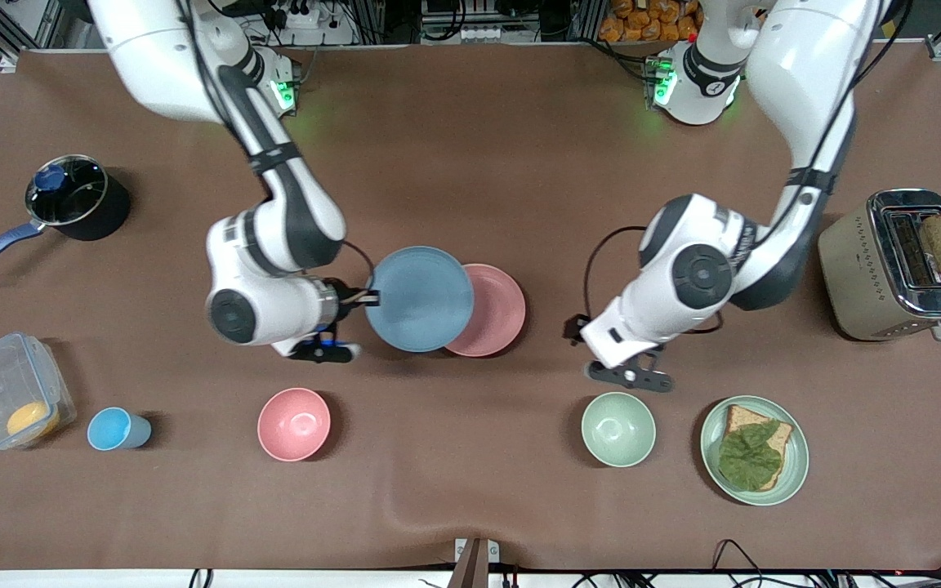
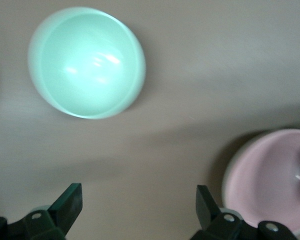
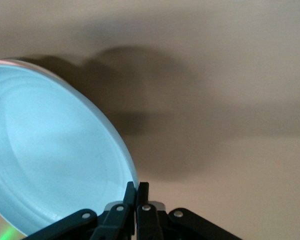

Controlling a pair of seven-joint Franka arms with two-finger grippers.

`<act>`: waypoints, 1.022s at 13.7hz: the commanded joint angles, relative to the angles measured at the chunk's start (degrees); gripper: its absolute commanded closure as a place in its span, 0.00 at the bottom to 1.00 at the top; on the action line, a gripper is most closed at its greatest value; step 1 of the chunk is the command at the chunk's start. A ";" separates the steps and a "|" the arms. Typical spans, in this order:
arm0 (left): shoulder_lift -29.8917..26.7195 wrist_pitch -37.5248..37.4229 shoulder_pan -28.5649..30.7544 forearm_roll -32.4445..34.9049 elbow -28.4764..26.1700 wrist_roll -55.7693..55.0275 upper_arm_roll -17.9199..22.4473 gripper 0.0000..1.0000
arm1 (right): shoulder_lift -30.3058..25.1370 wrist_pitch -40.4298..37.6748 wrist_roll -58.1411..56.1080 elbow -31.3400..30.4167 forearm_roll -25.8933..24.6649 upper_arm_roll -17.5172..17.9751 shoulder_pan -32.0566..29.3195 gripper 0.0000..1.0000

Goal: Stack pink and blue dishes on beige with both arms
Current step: 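Move the blue plate over the stack while the left gripper withdraws, then lower the blue plate onto the pink plate and open the right gripper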

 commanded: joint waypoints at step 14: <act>-24.45 -22.79 14.91 -0.24 -0.69 0.22 -0.95 0.00 | 4.99 8.69 5.07 6.85 6.97 -1.08 5.87 0.00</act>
